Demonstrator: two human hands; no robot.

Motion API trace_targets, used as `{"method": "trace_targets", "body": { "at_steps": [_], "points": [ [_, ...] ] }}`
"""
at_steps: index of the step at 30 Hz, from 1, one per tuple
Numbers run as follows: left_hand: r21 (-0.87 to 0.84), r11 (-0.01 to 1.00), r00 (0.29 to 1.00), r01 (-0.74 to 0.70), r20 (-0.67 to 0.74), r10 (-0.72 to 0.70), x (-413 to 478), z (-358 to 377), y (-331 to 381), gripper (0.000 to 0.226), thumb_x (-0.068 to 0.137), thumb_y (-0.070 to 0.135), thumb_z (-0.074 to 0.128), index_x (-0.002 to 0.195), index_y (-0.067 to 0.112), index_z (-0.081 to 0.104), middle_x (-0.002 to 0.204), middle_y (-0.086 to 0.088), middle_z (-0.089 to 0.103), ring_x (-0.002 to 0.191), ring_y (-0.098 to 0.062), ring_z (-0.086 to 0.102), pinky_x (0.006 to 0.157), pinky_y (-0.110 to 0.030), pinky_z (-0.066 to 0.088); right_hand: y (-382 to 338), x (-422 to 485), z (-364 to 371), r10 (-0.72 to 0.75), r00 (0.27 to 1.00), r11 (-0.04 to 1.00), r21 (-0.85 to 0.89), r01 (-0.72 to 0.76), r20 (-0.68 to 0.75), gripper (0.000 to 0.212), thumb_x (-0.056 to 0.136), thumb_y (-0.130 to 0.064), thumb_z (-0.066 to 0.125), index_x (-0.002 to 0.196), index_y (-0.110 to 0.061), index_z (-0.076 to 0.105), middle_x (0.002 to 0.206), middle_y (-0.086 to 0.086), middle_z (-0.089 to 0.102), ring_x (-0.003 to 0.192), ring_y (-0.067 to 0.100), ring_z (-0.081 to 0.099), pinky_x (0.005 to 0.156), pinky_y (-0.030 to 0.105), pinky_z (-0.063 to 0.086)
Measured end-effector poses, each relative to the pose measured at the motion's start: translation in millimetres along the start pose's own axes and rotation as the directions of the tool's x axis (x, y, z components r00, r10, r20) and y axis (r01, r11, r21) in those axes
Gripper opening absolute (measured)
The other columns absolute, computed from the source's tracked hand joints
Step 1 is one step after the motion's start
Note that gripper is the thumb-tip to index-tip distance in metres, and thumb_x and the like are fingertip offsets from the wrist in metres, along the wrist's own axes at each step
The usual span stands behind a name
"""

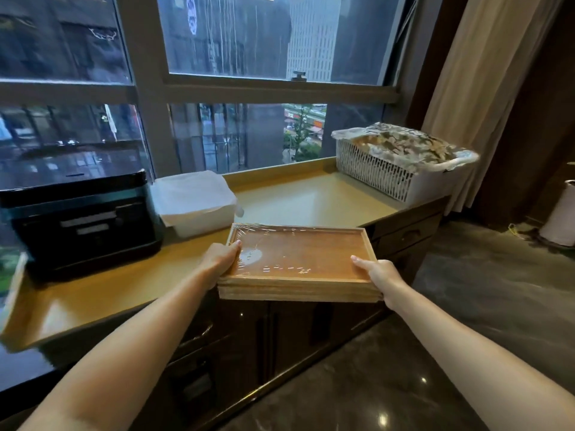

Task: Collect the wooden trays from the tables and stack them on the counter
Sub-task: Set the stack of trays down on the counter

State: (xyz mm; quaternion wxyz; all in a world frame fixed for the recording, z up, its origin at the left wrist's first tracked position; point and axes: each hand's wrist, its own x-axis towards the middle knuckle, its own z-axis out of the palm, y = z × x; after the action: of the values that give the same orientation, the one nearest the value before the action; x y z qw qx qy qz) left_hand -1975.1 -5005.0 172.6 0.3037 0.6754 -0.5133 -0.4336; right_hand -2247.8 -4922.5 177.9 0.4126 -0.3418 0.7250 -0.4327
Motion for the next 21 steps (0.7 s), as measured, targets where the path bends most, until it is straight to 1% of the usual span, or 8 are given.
{"method": "trace_targets", "body": {
  "at_steps": [4, 6, 11, 13, 15, 17, 19, 21],
  "points": [
    [-0.039, 0.999, 1.0, 0.02, -0.009, -0.02, 93, 24, 41, 0.057, 0.093, 0.041, 0.045, 0.124, -0.005, 0.056, 0.126, -0.019, 0.06, 0.115, -0.035, 0.057, 0.099, -0.04, 0.042, -48, 105, 9, -0.013, 1.0, 1.0, -0.006, 0.013, 0.012, 0.055, 0.086, -0.035, 0.062, 0.125, 0.003, 0.053, 0.106, 0.008, 0.055, 0.099, 0.027, 0.049, 0.085, 0.035, 0.035],
    [-0.053, 0.998, 1.0, 0.016, -0.024, -0.017, 136, 34, 63, 0.056, 0.094, 0.04, 0.043, 0.123, -0.005, 0.056, 0.128, -0.02, 0.059, 0.116, -0.035, 0.056, 0.102, -0.041, 0.043, -73, 152, 13, -0.029, 0.999, 0.999, -0.022, 0.029, 0.016, 0.057, 0.087, -0.034, 0.06, 0.127, 0.004, 0.048, 0.107, 0.007, 0.05, 0.106, 0.029, 0.048, 0.087, 0.034, 0.033],
    [-0.053, 0.998, 0.998, 0.035, -0.046, -0.037, 220, 60, 112, 0.052, 0.098, 0.037, 0.037, 0.125, -0.004, 0.055, 0.131, -0.02, 0.057, 0.119, -0.035, 0.055, 0.102, -0.039, 0.041, -118, 255, 16, -0.037, 0.999, 0.997, -0.06, 0.039, 0.034, 0.06, 0.086, -0.035, 0.061, 0.13, 0.003, 0.047, 0.132, 0.016, 0.053, 0.122, 0.033, 0.046, 0.102, 0.041, 0.034],
    [-0.065, 0.996, 0.997, 0.055, -0.047, -0.059, 250, 70, 123, 0.053, 0.098, 0.039, 0.035, 0.128, -0.001, 0.053, 0.132, -0.018, 0.057, 0.119, -0.033, 0.054, 0.101, -0.037, 0.041, -128, 295, 21, -0.022, 0.999, 0.997, -0.071, 0.025, 0.043, 0.056, 0.084, -0.036, 0.063, 0.124, 0.003, 0.053, 0.123, 0.016, 0.057, 0.112, 0.031, 0.052, 0.094, 0.038, 0.039],
    [-0.092, 0.994, 0.995, 0.067, -0.067, -0.073, 281, 81, 131, 0.052, 0.098, 0.038, 0.035, 0.128, 0.0, 0.053, 0.132, -0.018, 0.056, 0.12, -0.032, 0.053, 0.101, -0.037, 0.04, -136, 334, 26, -0.008, 0.996, 0.998, -0.065, 0.013, 0.084, 0.037, 0.083, -0.034, 0.065, 0.101, -0.001, 0.064, 0.105, 0.013, 0.06, 0.085, 0.025, 0.056, 0.075, 0.03, 0.04],
    [-0.108, 0.991, 0.991, 0.082, -0.093, -0.092, 309, 91, 137, 0.051, 0.097, 0.039, 0.035, 0.127, 0.001, 0.054, 0.132, -0.018, 0.056, 0.12, -0.032, 0.052, 0.102, -0.038, 0.039, -143, 374, 33, 0.003, 0.993, 0.999, -0.044, 0.002, 0.114, 0.024, 0.081, -0.031, 0.067, 0.081, -0.007, 0.065, 0.093, 0.011, 0.06, 0.064, 0.018, 0.051, 0.057, 0.025, 0.037],
    [-0.122, 0.986, 0.985, 0.117, -0.115, -0.131, 336, 101, 143, 0.053, 0.097, 0.042, 0.035, 0.126, 0.002, 0.054, 0.132, -0.018, 0.056, 0.12, -0.033, 0.052, 0.105, -0.04, 0.038, -149, 417, 39, 0.021, 0.991, 0.998, -0.054, -0.013, 0.133, 0.024, 0.079, -0.03, 0.069, 0.084, -0.007, 0.065, 0.087, 0.01, 0.061, 0.059, 0.016, 0.051, 0.051, 0.025, 0.036],
    [-0.126, 0.98, 0.972, 0.151, -0.159, -0.171, 366, 112, 149, 0.054, 0.096, 0.042, 0.036, 0.124, 0.001, 0.056, 0.13, -0.02, 0.057, 0.12, -0.034, 0.053, 0.105, -0.042, 0.039, -155, 459, 47, 0.034, 0.982, 0.998, -0.064, -0.023, 0.183, 0.024, 0.079, -0.029, 0.069, 0.077, -0.005, 0.067, 0.079, 0.009, 0.063, 0.062, 0.019, 0.055, 0.055, 0.027, 0.04]
  ]
}}
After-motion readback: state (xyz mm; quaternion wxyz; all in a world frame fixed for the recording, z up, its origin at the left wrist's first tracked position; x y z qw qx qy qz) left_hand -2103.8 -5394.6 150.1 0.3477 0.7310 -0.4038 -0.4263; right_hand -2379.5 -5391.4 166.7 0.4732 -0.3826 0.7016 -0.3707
